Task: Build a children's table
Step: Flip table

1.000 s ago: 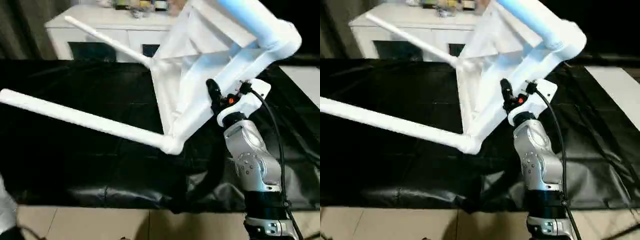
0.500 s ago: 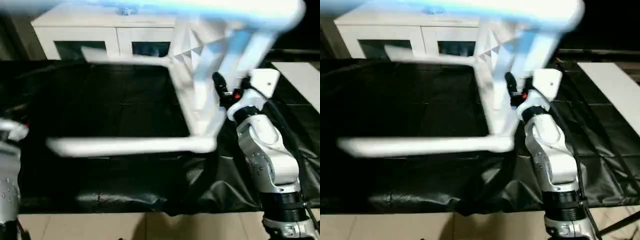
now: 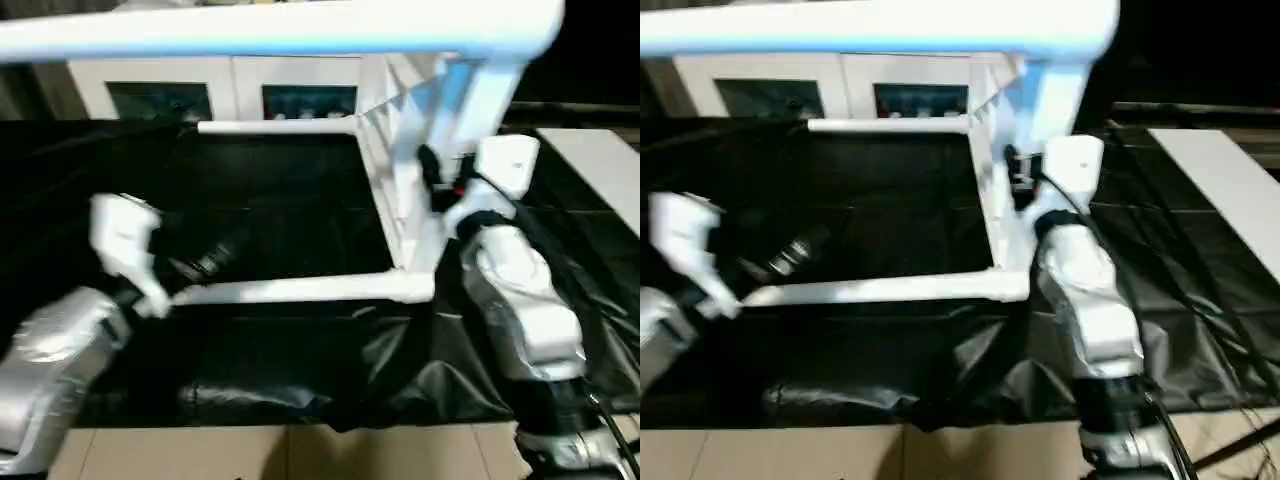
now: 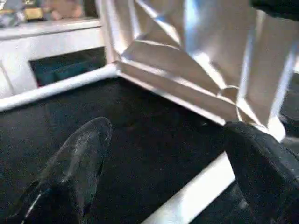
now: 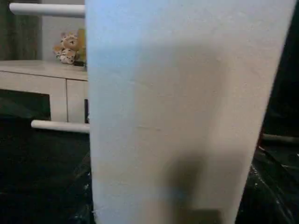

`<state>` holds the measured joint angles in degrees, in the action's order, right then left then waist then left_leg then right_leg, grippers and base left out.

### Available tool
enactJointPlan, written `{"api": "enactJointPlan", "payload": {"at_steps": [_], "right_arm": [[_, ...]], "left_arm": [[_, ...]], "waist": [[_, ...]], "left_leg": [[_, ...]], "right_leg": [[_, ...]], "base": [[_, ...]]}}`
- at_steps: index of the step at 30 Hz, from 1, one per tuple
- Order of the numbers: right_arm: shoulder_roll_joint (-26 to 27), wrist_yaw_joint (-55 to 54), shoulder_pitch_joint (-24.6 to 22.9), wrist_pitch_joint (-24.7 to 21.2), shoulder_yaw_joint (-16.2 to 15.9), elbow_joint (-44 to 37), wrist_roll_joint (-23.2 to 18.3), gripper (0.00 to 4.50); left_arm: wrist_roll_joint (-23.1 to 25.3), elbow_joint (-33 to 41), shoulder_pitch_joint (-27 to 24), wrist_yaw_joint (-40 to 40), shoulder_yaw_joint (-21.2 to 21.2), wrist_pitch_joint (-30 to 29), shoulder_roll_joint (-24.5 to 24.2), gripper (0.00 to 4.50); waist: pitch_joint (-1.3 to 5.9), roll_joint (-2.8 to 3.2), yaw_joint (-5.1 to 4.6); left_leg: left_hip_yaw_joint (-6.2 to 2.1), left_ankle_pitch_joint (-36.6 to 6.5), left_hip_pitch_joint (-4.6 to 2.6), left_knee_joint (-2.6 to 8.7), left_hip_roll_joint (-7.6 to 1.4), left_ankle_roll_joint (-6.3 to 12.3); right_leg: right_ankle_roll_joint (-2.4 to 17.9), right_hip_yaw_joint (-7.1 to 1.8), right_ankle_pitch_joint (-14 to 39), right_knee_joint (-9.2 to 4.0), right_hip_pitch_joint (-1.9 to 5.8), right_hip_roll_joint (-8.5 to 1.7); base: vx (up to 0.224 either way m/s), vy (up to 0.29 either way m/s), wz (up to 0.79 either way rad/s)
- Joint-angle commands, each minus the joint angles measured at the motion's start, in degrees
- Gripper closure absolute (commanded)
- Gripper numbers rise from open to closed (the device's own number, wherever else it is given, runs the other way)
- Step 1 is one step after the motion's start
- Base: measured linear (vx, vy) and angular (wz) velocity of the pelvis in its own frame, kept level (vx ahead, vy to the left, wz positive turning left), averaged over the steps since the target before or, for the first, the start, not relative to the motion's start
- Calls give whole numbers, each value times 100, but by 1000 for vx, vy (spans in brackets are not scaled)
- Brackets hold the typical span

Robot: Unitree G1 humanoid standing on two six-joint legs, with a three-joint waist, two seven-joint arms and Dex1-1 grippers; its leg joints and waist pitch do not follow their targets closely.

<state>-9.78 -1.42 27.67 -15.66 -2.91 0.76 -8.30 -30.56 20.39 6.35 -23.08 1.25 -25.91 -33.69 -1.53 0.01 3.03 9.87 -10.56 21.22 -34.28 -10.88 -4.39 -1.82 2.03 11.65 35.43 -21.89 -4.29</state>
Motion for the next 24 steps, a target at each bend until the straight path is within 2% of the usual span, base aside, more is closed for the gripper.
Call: {"api": "enactJointPlan", "payload": {"at_steps": [1, 3, 5, 6, 7, 8, 9, 10, 11, 12, 13, 14, 15, 16, 17, 18, 19, 20, 21, 22, 24], "right_arm": [[23, 112, -45, -67, -48, 457, 60, 194], [58, 300, 62, 216, -75, 713, 90, 186], [65, 410, 99, 392, -73, 859, 88, 174], [50, 457, 120, 489, -71, 914, 94, 153], [36, 493, 114, 594, -76, 944, 107, 149], [-3, 545, 2, 918, -87, 935, 158, 149], [-17, 560, -84, 1086, -93, 904, 190, 133], [-36, 621, -168, 1221, -102, 846, 188, 133], [-62, 661, -269, 1367, -113, 762, 203, 109], [-75, 669, -335, 1479, -110, 712, 225, 109], [-120, 726, -608, 1962, -89, 539, 305, 105], [-134, 750, -720, 2183, -76, 482, 343, 99], [-144, 838, -872, 2443, -68, 388, 344, 83], [-170, 958, -1017, 2678, -84, 294, 341, 73], [-170, 958, -1017, 2678, -84, 294, 341, 67], [-212, 1090, -1186, 3026, -112, 145, 347, 67], [-232, 1269, -1370, 3396, -110, -65, 258, 56], [-265, 1399, -1417, 3646, -141, -204, 216, 42], [-270, 1417, -1422, 3682, -146, -220, 210, 30], [-375, 1562, -1414, 3992, -248, -358, 264, 25], [-448, 1647, -1381, 4142, -308, -418, 315, 18]], "left_arm": [[294, 147, 180, -124, -179, 32, -181, 0], [536, 213, 479, -278, -377, 78, -324, 0], [649, 206, 654, -344, -439, 207, -336, 0], [699, 192, 742, -393, -469, 281, -335, 0], [722, 200, 787, -460, -492, 343, -336, 0], [724, 241, 849, -657, -547, 537, -304, 0], [720, 267, 850, -746, -565, 642, -276, 0], [755, 271, 875, -807, -608, 690, -283, 0], [847, 266, 893, -900, -684, 795, -316, 0], [911, 243, 904, -954, -732, 877, -324, 0], [1246, 97, 904, -1079, -914, 1303, -363, 0], [1402, 15, 901, -1120, -987, 1513, -375, 0], [1650, -118, 880, -1126, -1079, 1813, -403, 0], [1821, -231, 832, -1101, -1119, 2104, -380, 0], [1821, -231, 832, -1101, -1119, 2104, -380, 0], [2030, -382, 785, -1067, -1156, 2473, -350, 0], [2267, -499, 739, -1001, -1188, 2842, -312, 0], [2434, -554, 746, -869, -1156, 3105, -276, 0], [2457, -562, 748, -851, -1149, 3142, -270, 0], [2753, -591, 782, -494, -1012, 3552, -182, 0], [2901, -582, 804, -264, -873, 3811, -78, 0]], "waist": [[190, 82, -30], [191, 66, -34], [211, 112, -40], [217, 76, -43], [227, 126, -34], [229, 176, -35], [227, 147, -37], [250, 249, -27], [250, 208, -39], [261, 188, -41], [266, 234, -34], [270, 292, -35], [285, 294, -27], [293, 278, -21], [306, 292, -12], [316, 278, -23], [312, 296, -7], [306, 337, -16], [301, 327, -29], [291, 317, -45], [254, 325, -66]], "left_leg": [[-75, -2281, -135, 514, -119, -574], [-84, -2360, -134, 519, -119, -573], [-93, -2340, -132, 513, -120, -598], [-87, -2198, -98, 509, -118, -576], [-89, -2127, -94, 503, -111, -565], [-79, -2026, -93, 489, -109, -546], [-70, -1967, -75, 486, -117, -527], [-75, -1763, -69, 469, -113, -529], [-59, -1692, -68, 466, -116, -498], [-51, -1497, -48, 443, -105, -441], [-44, -1307, -39, 424, -104, -385], [-39, -1200, -31, 401, -98, -331], [-38, -1117, -40, 388, -97, -282], [-40, -965, -6, 370, -94, -193], [-46, -793, -2, 363, -97, -139], [-49, -728, 0, 360, -95, -112], [-52, -701, 9, 352, -105, -42], [-58, -770, 7, 361, -115, -14], [-57, -848, 4, 366, -121, 9], [-63, -1014, -4, 383, -125, 11], [-62, -1426, -26, 412, -151, -13]], "right_leg": [[387, -197, 2000, -483, 13, -205], [382, -190, 2037, -486, 8, -202], [468, -187, 1896, -472, 18, -215], [573, -179, 1646, -448, 58, -212], [609, -179, 1557, -433, 67, -220], [677, -184, 1404, -430, 63, -228], [699, -186, 1335, -443, 74, -235], [787, -186, 1038, -380, 105, -237], [820, -180, 894, -401, 103, -219], [888, -178, 606, -367, 142, -205], [946, -177, 343, -351, 149, -206], [962, -174, 156, -350, 165, -201], [983, -173, 44, -345, 164, -205], [995, -173, -161, -318, 206, -200], [1021, -168, -370, -293, 216, -201], [1051, -162, -446, -282, 223, -193], [1048, -160, -484, -289, 219, -200], [1028, -156, -461, -283, 217, -205], [1022, -151, -405, -302, 210, -203], [1046, -148, -231, -309, 210, -204], [1046, -155, 305, -365, 198, -220]], "base": [[0, 0, 0], [0, 0, 0], [0, 0, 0], [0, 0, 0], [0, 0, 0], [0, 0, 0], [0, 0, 0], [0, 0, 0], [0, 0, 0], [0, 0, 0], [0, 0, 0], [0, 0, 0], [0, 0, 0], [0, 0, 0], [0, 0, 0], [0, 0, 0], [0, 0, 0], [0, 0, 0], [0, 0, 0], [0, 0, 0], [0, 0, 0]]}}
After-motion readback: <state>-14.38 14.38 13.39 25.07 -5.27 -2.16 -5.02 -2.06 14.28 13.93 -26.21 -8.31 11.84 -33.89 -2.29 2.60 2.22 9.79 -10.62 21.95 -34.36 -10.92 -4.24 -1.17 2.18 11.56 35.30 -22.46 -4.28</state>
